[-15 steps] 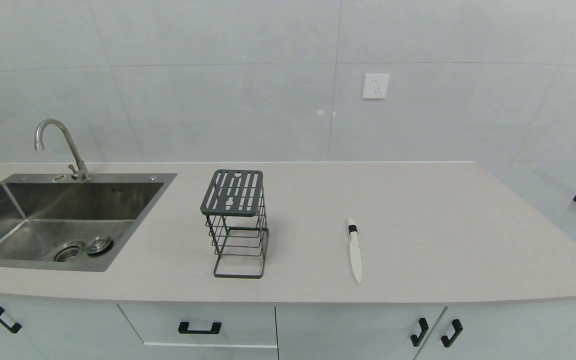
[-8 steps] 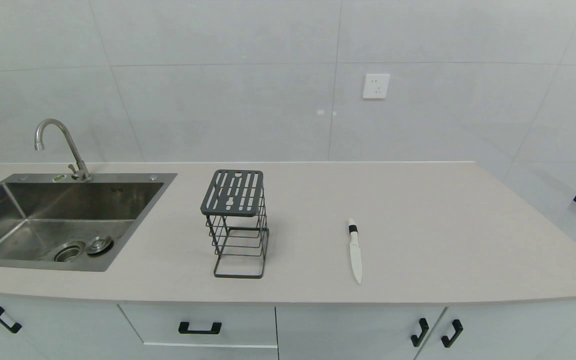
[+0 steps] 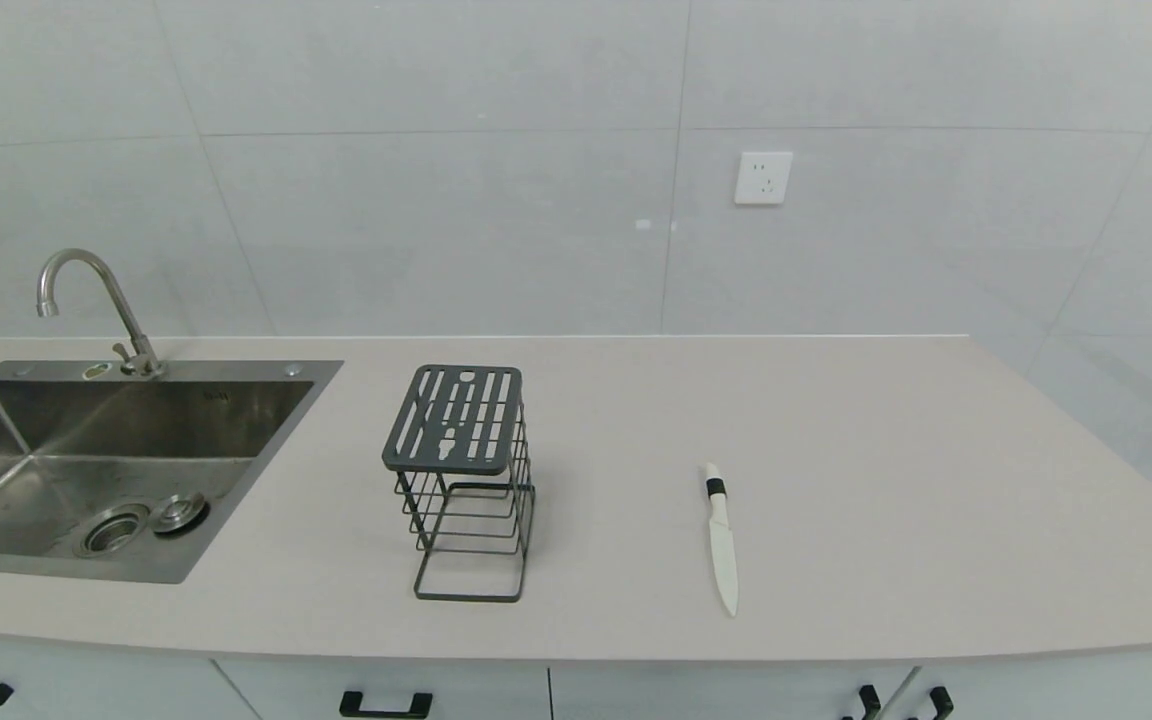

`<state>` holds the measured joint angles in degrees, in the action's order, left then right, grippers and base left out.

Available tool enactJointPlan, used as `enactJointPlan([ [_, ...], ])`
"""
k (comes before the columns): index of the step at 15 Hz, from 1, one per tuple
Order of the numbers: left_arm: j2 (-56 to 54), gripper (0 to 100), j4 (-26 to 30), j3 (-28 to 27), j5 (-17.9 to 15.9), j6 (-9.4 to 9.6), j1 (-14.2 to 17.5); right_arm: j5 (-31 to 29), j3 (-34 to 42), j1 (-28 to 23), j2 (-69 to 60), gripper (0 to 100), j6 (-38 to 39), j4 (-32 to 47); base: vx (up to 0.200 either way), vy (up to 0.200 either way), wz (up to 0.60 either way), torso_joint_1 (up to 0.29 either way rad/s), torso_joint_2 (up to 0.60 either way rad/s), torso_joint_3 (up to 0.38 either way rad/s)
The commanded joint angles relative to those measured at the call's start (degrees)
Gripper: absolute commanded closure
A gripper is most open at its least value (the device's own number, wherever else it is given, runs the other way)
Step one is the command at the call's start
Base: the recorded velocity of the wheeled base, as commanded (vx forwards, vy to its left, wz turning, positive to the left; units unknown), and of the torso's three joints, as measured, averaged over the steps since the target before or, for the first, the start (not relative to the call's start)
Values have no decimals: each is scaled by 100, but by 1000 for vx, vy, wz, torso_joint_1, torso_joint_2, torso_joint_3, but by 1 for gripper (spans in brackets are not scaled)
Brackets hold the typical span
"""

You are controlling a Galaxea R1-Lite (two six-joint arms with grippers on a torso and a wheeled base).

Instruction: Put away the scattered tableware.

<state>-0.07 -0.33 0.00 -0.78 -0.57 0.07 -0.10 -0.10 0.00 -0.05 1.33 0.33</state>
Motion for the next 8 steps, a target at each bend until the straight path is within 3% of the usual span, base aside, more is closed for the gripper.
enactJointPlan([
  [1,7,0,-2,0,-1,-4,1,1,1,0,5,0,-1,2,0,0,0,300,-56,246],
  [8,7,0,-2,0,-1,5,1,1,1,0,5,0,-1,2,0,0,0,330,-102,218],
])
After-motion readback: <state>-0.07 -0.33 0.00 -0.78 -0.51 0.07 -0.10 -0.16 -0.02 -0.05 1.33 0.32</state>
